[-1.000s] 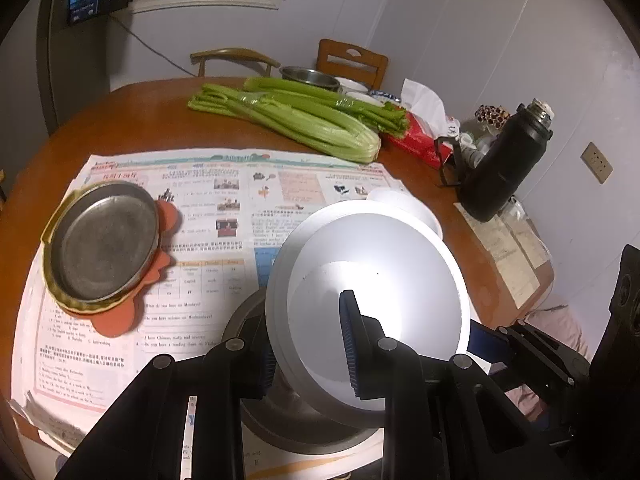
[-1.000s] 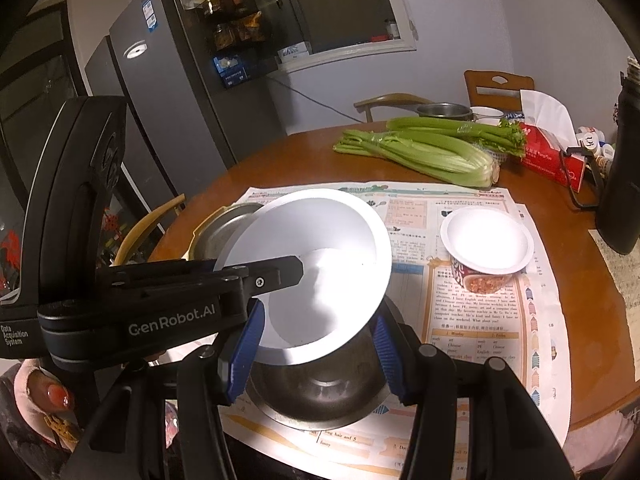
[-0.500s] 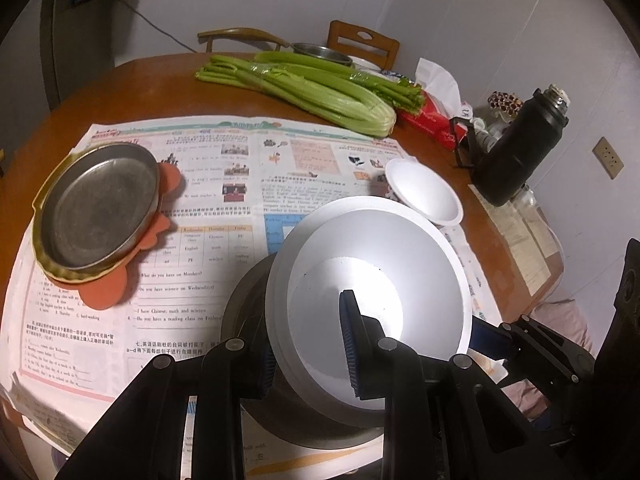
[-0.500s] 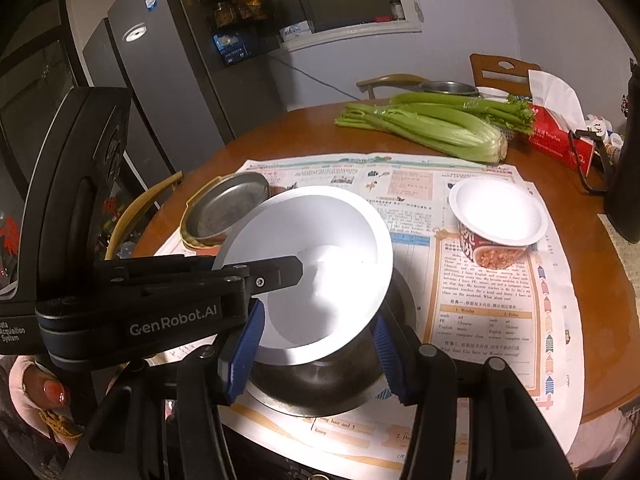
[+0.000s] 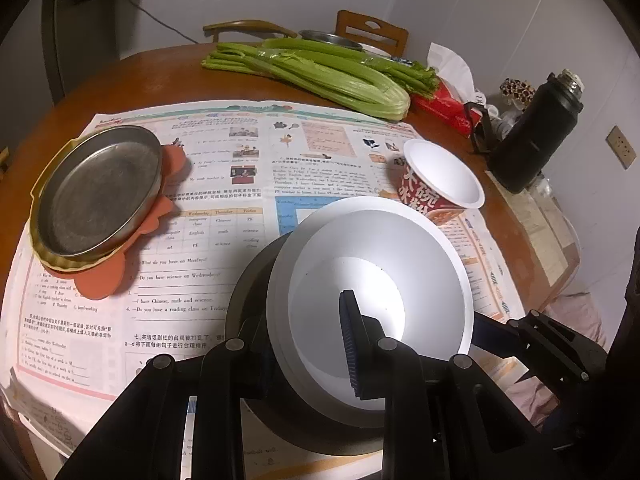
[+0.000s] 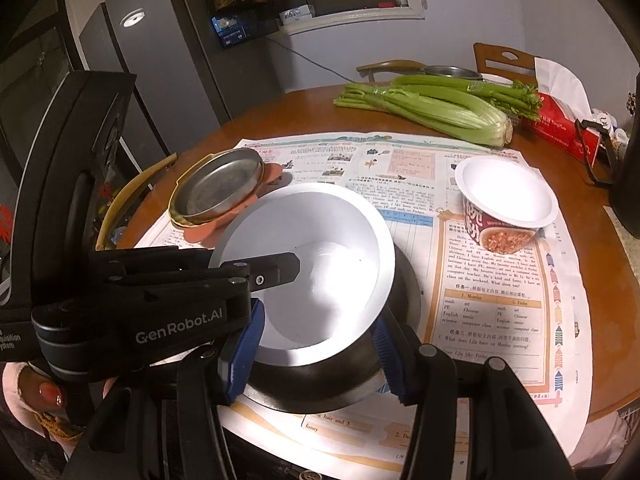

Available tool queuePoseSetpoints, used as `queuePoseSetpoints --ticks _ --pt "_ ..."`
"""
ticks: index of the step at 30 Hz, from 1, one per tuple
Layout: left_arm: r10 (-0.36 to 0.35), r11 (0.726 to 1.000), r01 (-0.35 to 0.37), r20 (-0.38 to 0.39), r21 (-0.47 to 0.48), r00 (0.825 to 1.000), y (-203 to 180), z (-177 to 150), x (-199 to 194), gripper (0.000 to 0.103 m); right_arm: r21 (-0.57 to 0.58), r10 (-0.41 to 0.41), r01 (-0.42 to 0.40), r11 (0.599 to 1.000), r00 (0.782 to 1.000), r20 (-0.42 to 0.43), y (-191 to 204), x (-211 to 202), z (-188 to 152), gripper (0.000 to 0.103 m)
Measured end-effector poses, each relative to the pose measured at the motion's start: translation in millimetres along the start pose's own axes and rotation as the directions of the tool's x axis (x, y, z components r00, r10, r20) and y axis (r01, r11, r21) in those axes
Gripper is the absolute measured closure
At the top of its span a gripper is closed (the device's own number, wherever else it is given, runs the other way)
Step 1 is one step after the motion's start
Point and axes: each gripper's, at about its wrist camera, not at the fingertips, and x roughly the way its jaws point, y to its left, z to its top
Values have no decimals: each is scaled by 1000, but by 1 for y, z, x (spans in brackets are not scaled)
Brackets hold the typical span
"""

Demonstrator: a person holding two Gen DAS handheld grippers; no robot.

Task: Organize plates and bowls
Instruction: 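Lower the white bowl into the steel bowl and open the left tool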

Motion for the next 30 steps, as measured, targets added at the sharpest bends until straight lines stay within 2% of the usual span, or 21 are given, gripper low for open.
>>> queuePoseSetpoints --ticks 22,30 --pt "33 999 -33 -14 0 999 6 -5 10 73 -5 0 0 1000 999 -36 -1 14 -4 49" --pt "40 999 -40 -9 -8 999 10 -5 8 73 -21 -30 29 999 999 -28 0 12 -3 48"
